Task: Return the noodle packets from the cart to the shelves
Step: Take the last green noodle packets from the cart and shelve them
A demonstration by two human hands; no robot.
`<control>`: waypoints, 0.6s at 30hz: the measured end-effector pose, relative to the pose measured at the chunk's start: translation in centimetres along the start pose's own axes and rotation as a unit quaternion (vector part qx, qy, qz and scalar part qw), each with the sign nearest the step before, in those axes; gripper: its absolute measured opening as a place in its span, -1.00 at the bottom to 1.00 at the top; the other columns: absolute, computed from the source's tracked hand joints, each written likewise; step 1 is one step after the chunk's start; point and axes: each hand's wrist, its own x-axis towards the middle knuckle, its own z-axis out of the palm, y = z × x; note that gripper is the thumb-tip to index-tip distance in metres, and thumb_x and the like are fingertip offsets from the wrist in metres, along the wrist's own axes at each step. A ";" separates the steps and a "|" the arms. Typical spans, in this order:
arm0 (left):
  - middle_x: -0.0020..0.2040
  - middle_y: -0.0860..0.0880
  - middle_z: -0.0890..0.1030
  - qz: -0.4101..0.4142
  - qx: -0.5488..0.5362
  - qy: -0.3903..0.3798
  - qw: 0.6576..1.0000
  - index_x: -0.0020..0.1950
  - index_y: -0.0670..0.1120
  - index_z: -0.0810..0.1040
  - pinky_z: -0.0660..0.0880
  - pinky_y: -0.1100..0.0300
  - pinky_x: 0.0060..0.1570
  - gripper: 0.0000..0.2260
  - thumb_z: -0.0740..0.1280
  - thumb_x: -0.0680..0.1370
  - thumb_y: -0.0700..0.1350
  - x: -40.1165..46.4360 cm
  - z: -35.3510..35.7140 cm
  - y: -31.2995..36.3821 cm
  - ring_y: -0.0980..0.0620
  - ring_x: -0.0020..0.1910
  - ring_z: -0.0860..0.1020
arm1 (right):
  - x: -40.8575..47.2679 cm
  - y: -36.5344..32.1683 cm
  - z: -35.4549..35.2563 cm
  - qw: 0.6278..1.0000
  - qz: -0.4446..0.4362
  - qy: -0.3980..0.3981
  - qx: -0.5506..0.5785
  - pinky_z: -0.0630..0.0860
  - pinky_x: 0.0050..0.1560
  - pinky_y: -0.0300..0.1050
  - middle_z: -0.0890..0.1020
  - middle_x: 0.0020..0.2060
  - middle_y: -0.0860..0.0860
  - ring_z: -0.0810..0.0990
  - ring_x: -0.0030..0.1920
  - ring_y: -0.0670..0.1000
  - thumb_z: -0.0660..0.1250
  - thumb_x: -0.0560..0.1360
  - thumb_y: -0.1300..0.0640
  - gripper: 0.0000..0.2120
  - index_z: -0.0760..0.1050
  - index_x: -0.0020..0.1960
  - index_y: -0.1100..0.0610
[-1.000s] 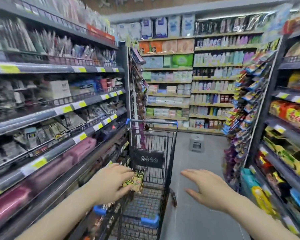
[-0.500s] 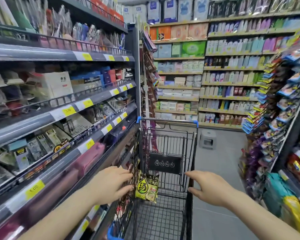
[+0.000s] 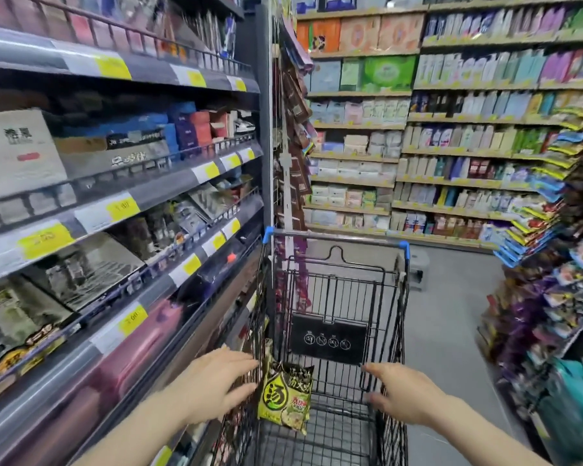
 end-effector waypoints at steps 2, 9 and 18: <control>0.34 0.10 0.47 -0.005 -0.010 -0.019 1.000 0.35 0.01 0.44 0.23 0.19 0.39 -0.25 -0.25 0.43 0.33 1.1 1.3 -1.3 0.13 0.32 0.42 | 2.6 0.0 0.9 1.000 0.012 -0.018 0.016 0.29 0.42 -0.02 0.31 0.47 -0.06 0.31 0.44 0.00 0.17 0.56 -0.07 -0.45 0.14 0.51 -0.02; 0.40 0.08 0.39 -0.019 -0.050 -0.070 0.996 0.41 0.02 0.36 0.16 0.21 0.41 -0.16 -0.35 0.38 0.35 5.1 7.7 -5.7 0.11 0.39 0.35 | 10.2 -0.5 5.8 0.993 0.048 -0.072 0.076 0.38 0.37 0.00 0.40 0.41 -0.04 0.45 0.35 0.00 0.23 0.55 0.01 -0.47 0.20 0.49 0.01; 0.24 0.13 0.56 -0.004 -0.009 -0.163 0.987 0.26 0.08 0.52 0.20 0.00 0.28 -0.40 -0.24 0.57 0.21 10.4 18.8 -12.8 0.17 0.24 0.50 | 22.2 1.6 15.1 0.978 0.129 -0.148 0.073 0.49 0.21 -0.01 0.55 0.22 0.08 0.56 0.16 0.10 0.21 0.52 0.00 -0.61 0.35 0.31 0.07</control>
